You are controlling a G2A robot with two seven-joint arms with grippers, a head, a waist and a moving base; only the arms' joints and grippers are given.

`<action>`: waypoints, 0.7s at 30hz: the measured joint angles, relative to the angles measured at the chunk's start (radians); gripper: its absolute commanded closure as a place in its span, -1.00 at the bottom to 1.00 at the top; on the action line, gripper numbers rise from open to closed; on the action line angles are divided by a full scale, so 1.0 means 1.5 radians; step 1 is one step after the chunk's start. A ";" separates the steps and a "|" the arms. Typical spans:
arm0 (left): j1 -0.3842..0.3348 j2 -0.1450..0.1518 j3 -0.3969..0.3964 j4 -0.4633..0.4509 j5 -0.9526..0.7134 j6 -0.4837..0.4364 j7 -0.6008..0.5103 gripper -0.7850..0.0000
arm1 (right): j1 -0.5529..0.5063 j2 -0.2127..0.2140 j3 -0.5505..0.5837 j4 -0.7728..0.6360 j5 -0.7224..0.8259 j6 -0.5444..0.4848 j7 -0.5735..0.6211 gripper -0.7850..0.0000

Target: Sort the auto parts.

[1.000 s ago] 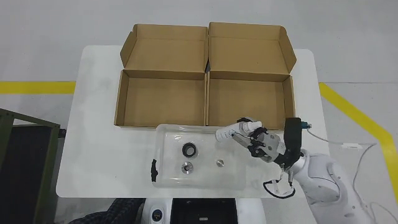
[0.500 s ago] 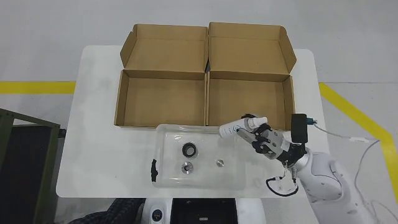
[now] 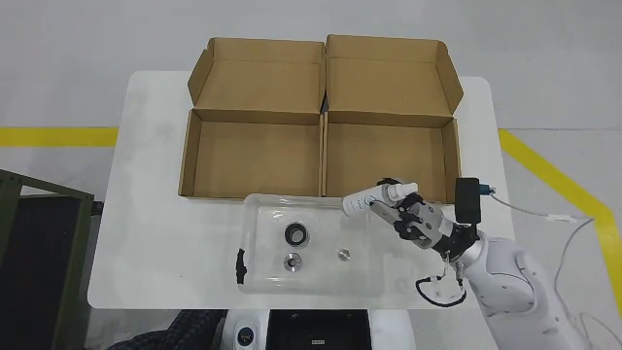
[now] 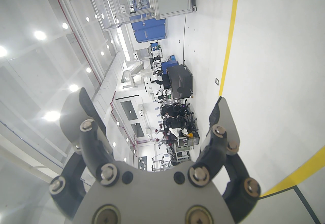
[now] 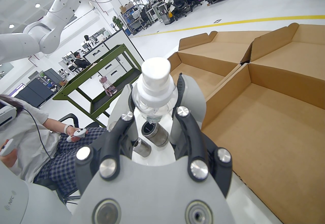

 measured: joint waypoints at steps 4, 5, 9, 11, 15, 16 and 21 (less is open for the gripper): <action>0.000 0.000 0.000 0.000 0.000 0.000 0.000 -1.00 | 0.000 0.000 0.000 0.000 0.000 0.000 0.000 1.00; 0.000 0.000 0.000 0.000 0.000 0.000 0.000 -1.00 | 0.000 0.000 0.000 0.000 0.000 0.000 0.000 1.00; 0.000 0.000 0.000 0.000 0.000 0.000 0.000 -1.00 | 0.002 0.000 -0.002 -0.002 -0.004 0.008 0.001 1.00; 0.000 0.000 0.000 0.000 0.000 0.000 0.000 -1.00 | 0.008 -0.001 -0.008 -0.004 -0.017 0.025 0.003 1.00; 0.000 0.000 0.000 0.000 0.000 0.000 0.000 -1.00 | 0.024 -0.003 -0.021 0.001 -0.039 0.050 0.000 1.00; 0.000 0.000 0.000 0.000 0.000 0.000 0.000 -1.00 | 0.029 -0.004 -0.026 0.002 -0.050 0.058 0.000 1.00; 0.000 0.000 0.000 0.000 0.000 0.000 0.000 -1.00 | 0.052 -0.009 -0.051 0.012 -0.119 0.118 -0.016 1.00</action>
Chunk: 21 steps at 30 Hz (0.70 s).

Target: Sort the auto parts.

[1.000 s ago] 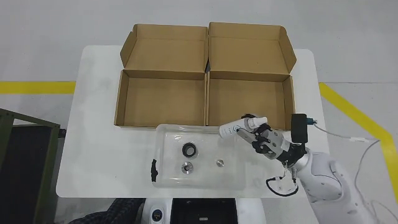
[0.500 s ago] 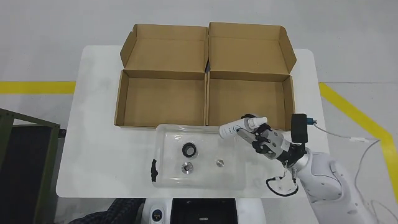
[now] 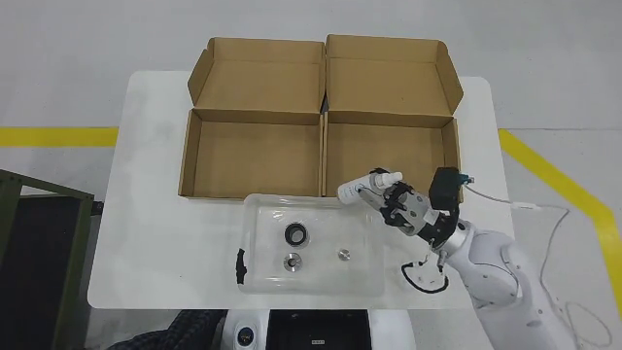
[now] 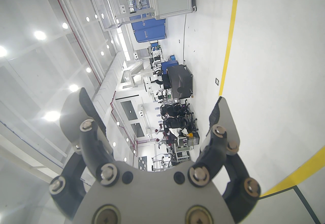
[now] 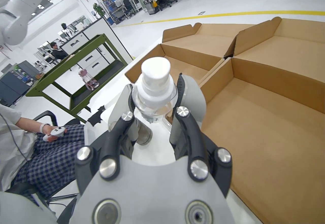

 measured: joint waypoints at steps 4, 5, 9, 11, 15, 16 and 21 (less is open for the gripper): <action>0.000 0.000 0.000 0.000 0.000 0.000 0.000 -1.00 | 0.028 -0.006 -0.028 0.006 -0.057 0.052 -0.015 1.00; 0.000 0.000 0.000 0.000 0.000 0.000 0.000 -1.00 | 0.035 -0.007 -0.035 0.007 -0.067 0.064 -0.016 1.00; 0.000 0.000 0.000 0.000 0.000 0.000 0.000 -1.00 | 0.068 -0.013 -0.061 0.020 -0.108 0.113 -0.016 1.00; 0.000 0.000 0.000 0.000 0.000 0.000 0.000 -1.00 | 0.085 -0.016 -0.077 0.028 -0.130 0.137 -0.016 1.00; 0.000 0.000 0.000 0.000 0.000 0.000 0.000 -1.00 | 0.121 -0.023 -0.102 0.054 -0.153 0.169 -0.012 1.00; 0.000 0.000 0.000 0.000 0.000 0.000 0.000 -1.00 | 0.132 -0.024 -0.109 0.062 -0.156 0.177 -0.009 1.00; 0.000 0.000 0.000 0.000 0.000 0.000 0.000 -1.00 | 0.175 -0.032 -0.125 0.095 -0.162 0.210 0.002 1.00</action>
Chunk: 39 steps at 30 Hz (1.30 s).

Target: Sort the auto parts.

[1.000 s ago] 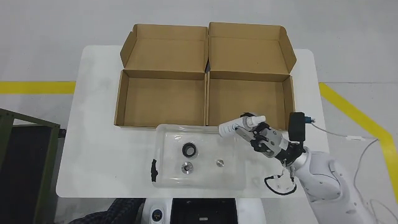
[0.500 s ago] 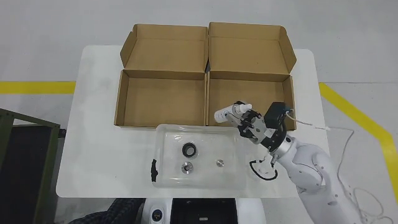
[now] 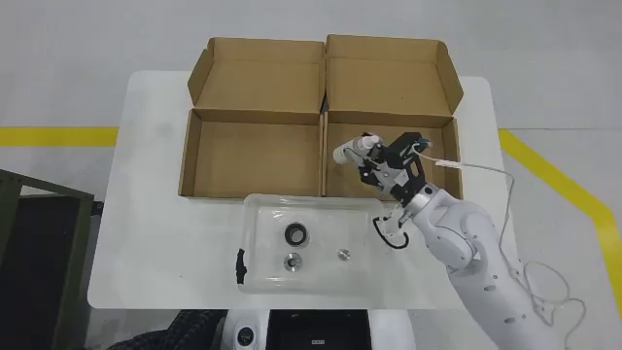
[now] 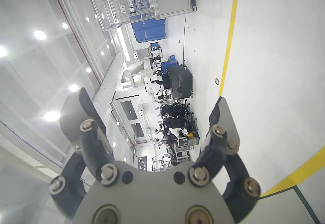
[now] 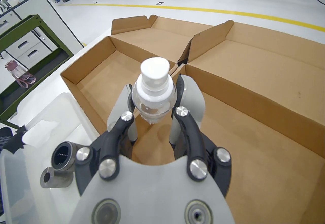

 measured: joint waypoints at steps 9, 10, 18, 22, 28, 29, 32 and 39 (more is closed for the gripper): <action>0.000 0.000 0.000 0.000 0.000 0.000 0.000 -1.00 | 0.066 -0.013 -0.035 0.056 -0.046 0.057 0.028 1.00; 0.000 0.000 0.000 0.000 0.000 0.000 0.000 -1.00 | 0.072 -0.014 -0.038 0.062 -0.050 0.063 0.032 1.00; 0.000 0.000 0.000 0.000 0.000 0.000 0.000 -1.00 | 0.106 -0.025 -0.068 0.110 -0.081 0.093 0.048 1.00; 0.000 0.000 0.000 0.000 0.000 0.000 0.000 -1.00 | 0.120 -0.031 -0.081 0.129 -0.098 0.110 0.050 1.00; 0.000 0.000 0.000 0.000 0.000 0.000 0.000 -1.00 | 0.127 -0.036 -0.092 0.139 -0.124 0.127 0.052 0.79; 0.000 0.000 0.000 0.000 0.000 0.000 0.000 -1.00 | 0.127 -0.037 -0.093 0.140 -0.128 0.129 0.054 0.75; 0.000 0.000 0.000 0.000 0.000 0.000 0.000 -1.00 | 0.127 -0.039 -0.098 0.140 -0.135 0.132 0.059 0.45; 0.000 0.000 0.000 0.000 0.000 0.000 0.000 -1.00 | 0.130 -0.045 -0.106 0.145 -0.143 0.137 0.072 -0.45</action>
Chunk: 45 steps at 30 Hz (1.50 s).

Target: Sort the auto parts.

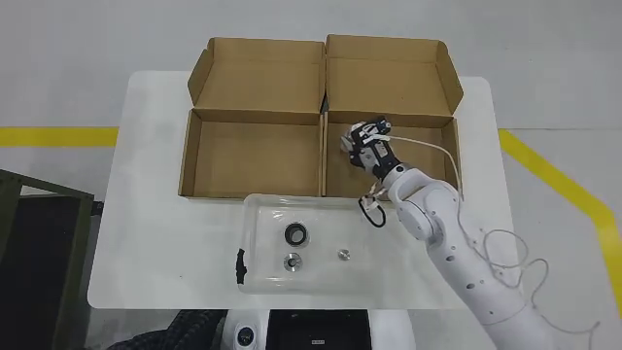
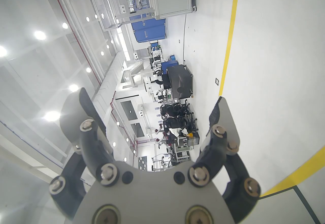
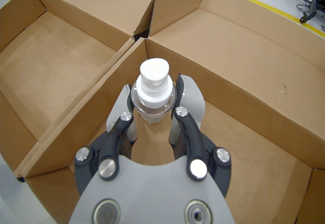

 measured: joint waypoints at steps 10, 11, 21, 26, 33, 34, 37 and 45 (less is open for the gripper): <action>0.000 0.000 0.000 0.000 0.000 0.000 0.000 -1.00 | -0.024 -0.002 0.021 -0.035 0.014 0.004 -0.008 -1.00; 0.000 0.000 0.000 0.000 0.000 0.000 0.000 -1.00 | -0.030 -0.001 0.028 -0.046 0.020 0.000 -0.010 -1.00; 0.000 0.000 0.000 0.000 0.000 0.000 0.000 -1.00 | -0.118 0.021 0.136 -0.192 0.080 -0.115 0.022 -1.00; 0.000 0.000 0.000 0.000 0.000 0.000 0.000 -1.00 | -0.168 0.034 0.194 -0.257 0.102 -0.210 0.038 -1.00; 0.000 0.000 0.000 0.000 0.000 0.000 0.000 -1.00 | -0.234 0.050 0.249 -0.323 0.108 -0.344 0.070 -1.00; 0.000 0.000 0.000 0.000 0.000 0.000 0.000 -1.00 | -0.244 0.053 0.256 -0.332 0.114 -0.365 0.074 -1.00; 0.000 0.000 0.000 0.000 0.000 0.000 0.000 -1.00 | -0.265 0.058 0.272 -0.349 0.121 -0.408 0.078 -1.00; 0.000 0.000 0.000 0.000 0.000 0.000 0.000 -1.00 | -0.301 0.069 0.274 -0.387 0.039 -0.500 0.065 -1.00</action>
